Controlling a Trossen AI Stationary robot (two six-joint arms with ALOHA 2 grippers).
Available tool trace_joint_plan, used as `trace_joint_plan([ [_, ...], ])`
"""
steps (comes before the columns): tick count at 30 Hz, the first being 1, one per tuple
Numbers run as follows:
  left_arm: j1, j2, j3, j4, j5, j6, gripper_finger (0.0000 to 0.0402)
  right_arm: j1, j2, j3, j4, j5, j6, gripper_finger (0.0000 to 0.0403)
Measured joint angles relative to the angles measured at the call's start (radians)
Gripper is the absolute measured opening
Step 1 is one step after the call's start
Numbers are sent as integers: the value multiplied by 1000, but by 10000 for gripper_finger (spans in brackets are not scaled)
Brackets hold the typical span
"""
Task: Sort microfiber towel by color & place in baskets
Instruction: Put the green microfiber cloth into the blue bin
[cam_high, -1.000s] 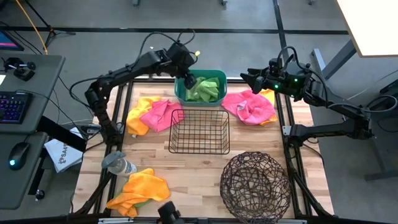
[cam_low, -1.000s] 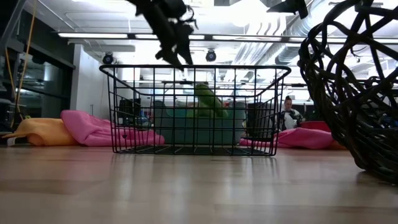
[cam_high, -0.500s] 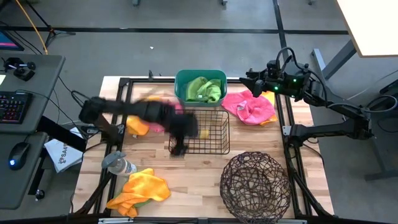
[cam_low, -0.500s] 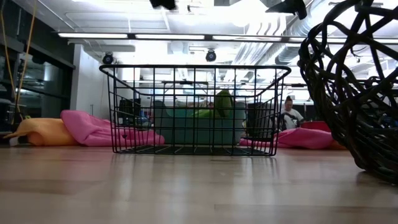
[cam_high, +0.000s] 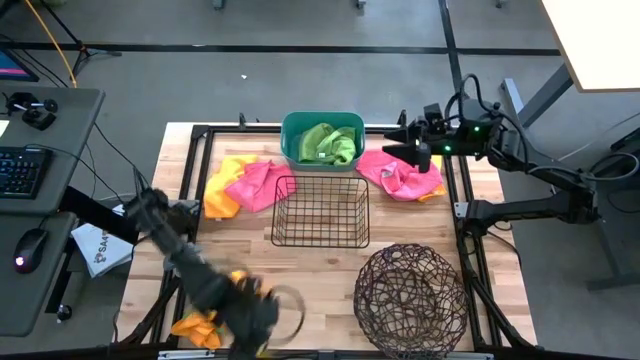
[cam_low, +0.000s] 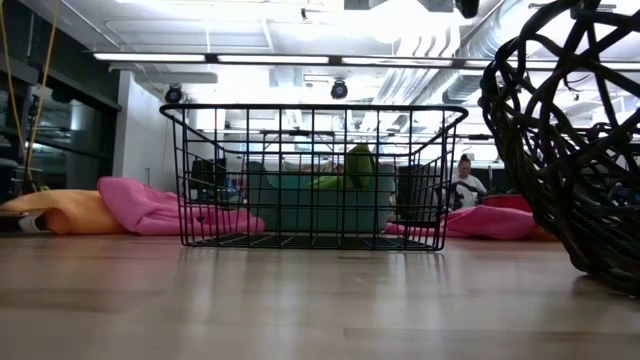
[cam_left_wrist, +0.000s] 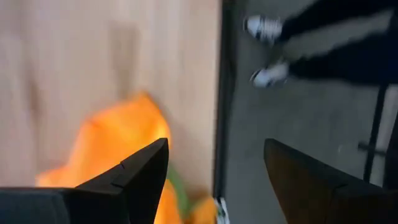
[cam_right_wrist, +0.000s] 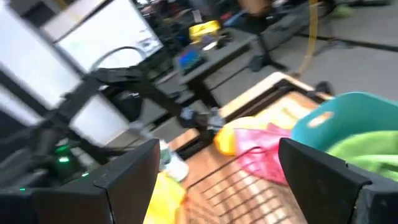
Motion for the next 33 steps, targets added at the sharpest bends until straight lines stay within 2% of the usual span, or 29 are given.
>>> trace_joint_plan([
  [6,-175,115,0,10,4,-129,252,75,0,0,16,-1,25,323],
  [11,-274,187,0,76,-50,-201,252,147,0,0,33,73,76,323],
  [14,-312,233,0,8,-89,-263,252,190,0,0,44,121,78,323],
  [25,-309,361,0,-236,-113,-341,252,311,0,0,44,319,78,323],
  [29,-295,384,0,-309,-121,-429,252,339,0,0,44,326,60,323],
  [33,-289,415,1,-313,-123,-442,252,358,0,0,44,326,45,323],
])
